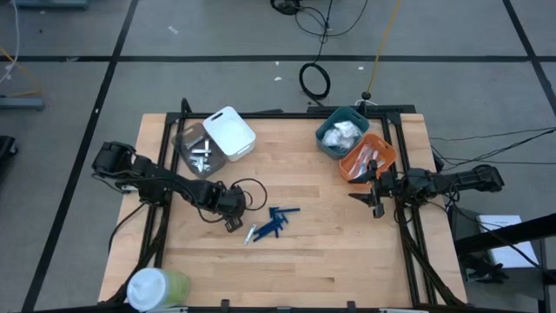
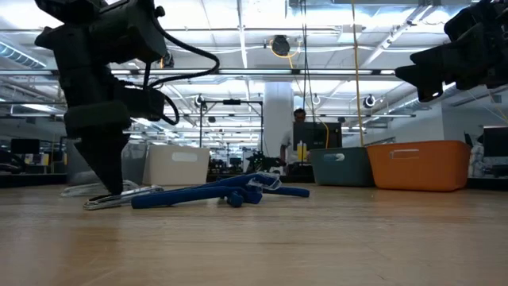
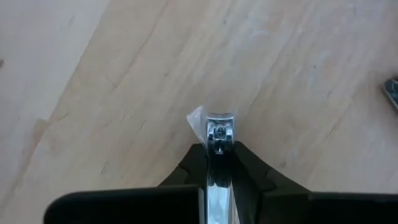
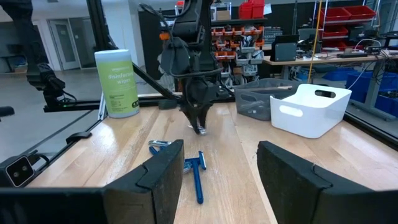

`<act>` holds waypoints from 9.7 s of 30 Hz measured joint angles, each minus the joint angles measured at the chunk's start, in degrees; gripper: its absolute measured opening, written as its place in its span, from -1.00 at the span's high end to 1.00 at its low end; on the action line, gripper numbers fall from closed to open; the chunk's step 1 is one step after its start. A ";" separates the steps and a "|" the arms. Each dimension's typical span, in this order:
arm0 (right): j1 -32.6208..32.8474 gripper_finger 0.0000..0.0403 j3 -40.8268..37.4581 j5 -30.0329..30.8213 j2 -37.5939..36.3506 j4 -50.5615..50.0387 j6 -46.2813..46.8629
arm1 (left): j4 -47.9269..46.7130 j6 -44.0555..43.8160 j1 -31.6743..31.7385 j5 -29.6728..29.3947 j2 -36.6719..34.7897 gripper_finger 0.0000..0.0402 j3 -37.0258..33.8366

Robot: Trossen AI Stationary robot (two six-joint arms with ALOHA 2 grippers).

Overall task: Pick & Place Travel size toiletries
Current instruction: Put the left silver nail cutter into the black bin, then put the silver nail cutter into the black bin

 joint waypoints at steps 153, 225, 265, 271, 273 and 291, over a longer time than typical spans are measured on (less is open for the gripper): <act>0.01 0.05 0.00 0.00 0.00 0.01 0.00 | 14.33 21.45 19.71 7.02 -32.11 0.11 -5.11; -0.01 0.05 0.00 0.00 0.00 -0.05 0.00 | -19.73 -27.00 -1.74 12.91 15.61 0.12 16.80; -0.01 0.05 -0.01 0.00 0.00 -0.06 0.00 | 14.49 31.25 -0.65 7.29 -12.60 0.84 11.75; 0.01 0.05 -0.01 0.00 0.00 -0.05 0.00 | 22.63 33.68 6.07 11.78 -16.75 0.83 4.60; 0.01 0.05 -0.01 0.00 0.00 -0.03 0.00 | 26.14 33.34 7.97 11.25 -17.68 0.83 1.89; 0.01 0.05 0.00 0.00 0.00 -0.05 0.00 | 26.22 31.51 12.83 -12.80 -38.34 0.84 -8.54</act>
